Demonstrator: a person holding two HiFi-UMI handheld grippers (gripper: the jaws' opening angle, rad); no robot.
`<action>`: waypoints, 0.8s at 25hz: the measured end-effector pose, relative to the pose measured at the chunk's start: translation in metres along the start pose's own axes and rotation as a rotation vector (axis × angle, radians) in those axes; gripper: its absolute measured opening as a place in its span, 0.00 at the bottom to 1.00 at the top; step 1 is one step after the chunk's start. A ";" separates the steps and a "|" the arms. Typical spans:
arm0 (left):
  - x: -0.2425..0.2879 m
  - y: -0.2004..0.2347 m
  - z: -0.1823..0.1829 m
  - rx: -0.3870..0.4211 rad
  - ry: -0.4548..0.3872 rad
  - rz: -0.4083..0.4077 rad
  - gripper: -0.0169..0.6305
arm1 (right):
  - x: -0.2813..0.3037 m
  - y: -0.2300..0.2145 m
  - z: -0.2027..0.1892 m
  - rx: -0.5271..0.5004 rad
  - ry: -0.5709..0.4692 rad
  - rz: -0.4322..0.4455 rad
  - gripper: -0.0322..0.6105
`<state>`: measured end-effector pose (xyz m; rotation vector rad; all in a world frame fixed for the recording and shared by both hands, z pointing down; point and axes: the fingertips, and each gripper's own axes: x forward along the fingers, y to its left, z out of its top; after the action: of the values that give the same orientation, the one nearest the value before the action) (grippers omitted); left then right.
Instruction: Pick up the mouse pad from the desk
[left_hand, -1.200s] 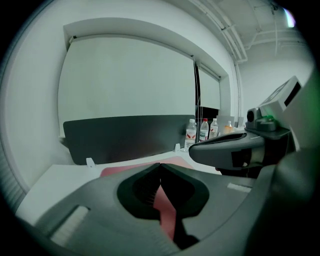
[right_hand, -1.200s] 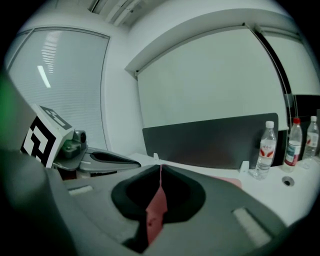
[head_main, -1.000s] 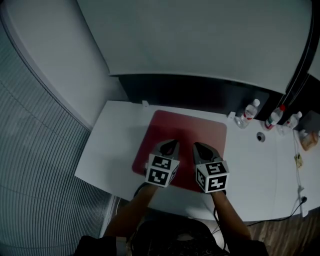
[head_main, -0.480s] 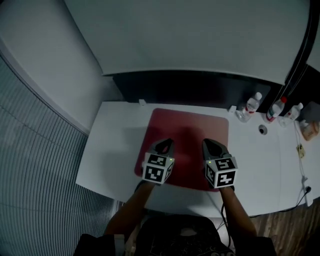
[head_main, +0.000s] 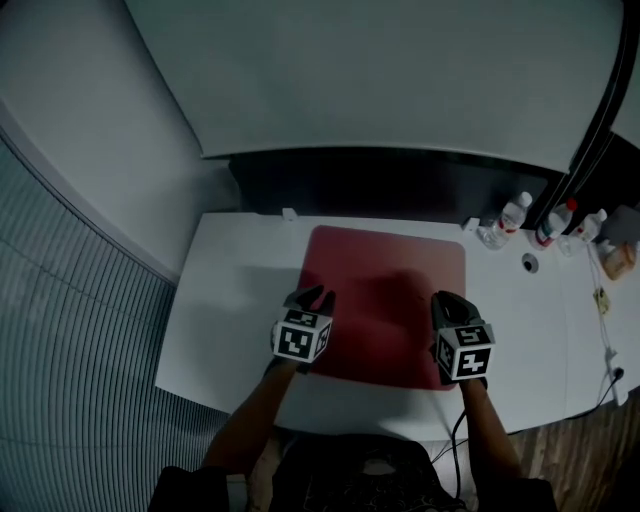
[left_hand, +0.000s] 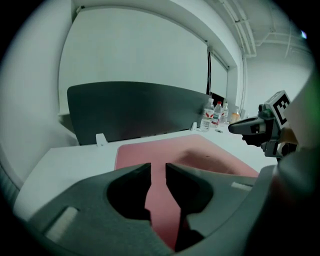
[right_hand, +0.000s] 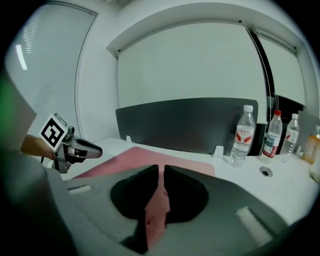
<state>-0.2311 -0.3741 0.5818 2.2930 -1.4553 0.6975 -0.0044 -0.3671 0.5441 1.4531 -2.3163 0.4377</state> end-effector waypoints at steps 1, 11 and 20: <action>0.002 0.006 -0.004 -0.004 0.009 0.000 0.14 | 0.001 -0.003 -0.005 0.010 0.012 -0.008 0.09; 0.017 0.049 -0.039 -0.036 0.097 0.004 0.30 | 0.007 -0.040 -0.051 0.067 0.119 -0.101 0.18; 0.038 0.065 -0.066 -0.073 0.170 -0.040 0.42 | 0.013 -0.060 -0.080 0.081 0.192 -0.137 0.28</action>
<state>-0.2913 -0.3950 0.6591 2.1454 -1.3321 0.7929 0.0564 -0.3671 0.6246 1.5240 -2.0572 0.6092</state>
